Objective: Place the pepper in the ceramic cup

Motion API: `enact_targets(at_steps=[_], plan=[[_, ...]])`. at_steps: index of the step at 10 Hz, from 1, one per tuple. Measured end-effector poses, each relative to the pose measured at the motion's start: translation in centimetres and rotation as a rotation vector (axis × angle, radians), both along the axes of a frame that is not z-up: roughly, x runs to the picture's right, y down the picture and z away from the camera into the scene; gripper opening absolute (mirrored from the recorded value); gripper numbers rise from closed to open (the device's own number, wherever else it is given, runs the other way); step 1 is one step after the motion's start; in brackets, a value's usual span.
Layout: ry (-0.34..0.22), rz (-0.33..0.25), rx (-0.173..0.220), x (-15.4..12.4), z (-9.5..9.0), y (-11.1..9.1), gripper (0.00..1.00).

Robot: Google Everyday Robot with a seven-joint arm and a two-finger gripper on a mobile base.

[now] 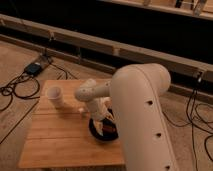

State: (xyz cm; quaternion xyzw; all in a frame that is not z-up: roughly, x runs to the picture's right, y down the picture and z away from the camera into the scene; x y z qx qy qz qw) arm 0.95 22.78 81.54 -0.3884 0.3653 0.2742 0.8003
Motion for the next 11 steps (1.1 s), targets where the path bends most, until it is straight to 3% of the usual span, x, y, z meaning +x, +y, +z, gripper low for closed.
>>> enact_targets(at_steps=[5,8,9,11], plan=[[0.013,0.001,-0.012,0.0,0.1,-0.2,0.05],[0.036,0.035,0.008,-0.2,-0.3,-2.0,0.0],[0.047,0.057,0.035,-0.3,-0.4,-3.1,0.0],[0.063,0.117,0.129,-0.8,-0.6,-6.7,0.0]])
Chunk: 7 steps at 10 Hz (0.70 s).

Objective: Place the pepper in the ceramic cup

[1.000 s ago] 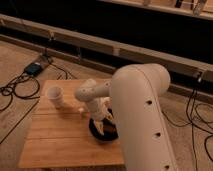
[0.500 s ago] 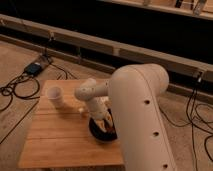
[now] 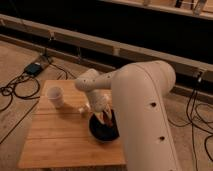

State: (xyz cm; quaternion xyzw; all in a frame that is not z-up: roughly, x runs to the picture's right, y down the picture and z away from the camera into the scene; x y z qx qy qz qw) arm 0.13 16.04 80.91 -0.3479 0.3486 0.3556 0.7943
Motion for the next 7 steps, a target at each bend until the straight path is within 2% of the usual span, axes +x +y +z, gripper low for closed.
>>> enact_targets(at_steps=[1,2,4,7], plan=[[0.003,0.031,0.055,-0.3,-0.2,-2.0,0.0],[0.001,0.064,0.128,-0.8,-0.3,-4.5,0.0],[-0.021,0.102,0.228,-2.1,-0.4,-7.9,0.0],[-0.101,0.142,0.33,-5.9,-0.1,-11.6,0.0]])
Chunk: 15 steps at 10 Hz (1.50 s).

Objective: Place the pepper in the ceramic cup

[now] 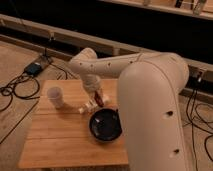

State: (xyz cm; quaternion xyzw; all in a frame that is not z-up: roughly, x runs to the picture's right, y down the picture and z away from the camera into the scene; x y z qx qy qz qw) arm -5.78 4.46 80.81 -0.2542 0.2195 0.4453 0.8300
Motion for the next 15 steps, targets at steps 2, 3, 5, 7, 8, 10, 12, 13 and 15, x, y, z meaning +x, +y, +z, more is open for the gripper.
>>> enact_targets(at_steps=[2,3,5,7,8,10,12,13,15], plan=[[-0.062,0.003,0.037,-2.4,0.3,-1.6,0.0],[-0.099,0.009,0.067,-3.9,0.5,-2.9,0.0],[-0.179,0.026,0.139,-7.1,0.6,-5.9,0.0],[-0.246,0.032,0.203,-9.7,0.4,-8.4,0.0],[-0.274,0.031,0.223,-10.7,0.3,-8.9,0.0],[-0.344,0.022,0.244,-13.2,-0.4,-9.2,0.0],[-0.412,0.005,0.256,-15.6,-1.2,-9.1,0.0],[-0.452,-0.003,0.267,-16.8,-1.7,-9.3,0.0],[-0.508,-0.012,0.289,-18.4,-2.3,-9.7,0.0]])
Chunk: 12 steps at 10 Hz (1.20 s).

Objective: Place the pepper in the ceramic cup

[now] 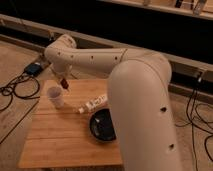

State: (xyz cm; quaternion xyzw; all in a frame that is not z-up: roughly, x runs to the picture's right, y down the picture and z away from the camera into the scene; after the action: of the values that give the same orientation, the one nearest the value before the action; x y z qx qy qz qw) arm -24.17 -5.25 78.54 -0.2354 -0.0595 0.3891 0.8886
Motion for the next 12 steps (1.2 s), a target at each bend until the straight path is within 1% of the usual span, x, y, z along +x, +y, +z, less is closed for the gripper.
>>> enact_targets(at_steps=[2,4,5,7,9,11,12], plan=[[-0.046,0.005,0.024,-1.3,-0.1,-0.5,0.0],[-0.094,0.041,0.038,-2.4,0.3,-0.8,0.0],[-0.12,0.06,0.04,-3.1,0.8,-0.6,0.0],[-0.152,0.074,0.032,-4.0,1.6,0.3,0.0],[-0.185,0.063,0.006,-4.9,2.6,1.9,0.0],[-0.209,0.047,-0.015,-5.6,3.2,3.0,0.0],[-0.222,0.037,-0.03,-6.0,3.4,3.6,0.05]])
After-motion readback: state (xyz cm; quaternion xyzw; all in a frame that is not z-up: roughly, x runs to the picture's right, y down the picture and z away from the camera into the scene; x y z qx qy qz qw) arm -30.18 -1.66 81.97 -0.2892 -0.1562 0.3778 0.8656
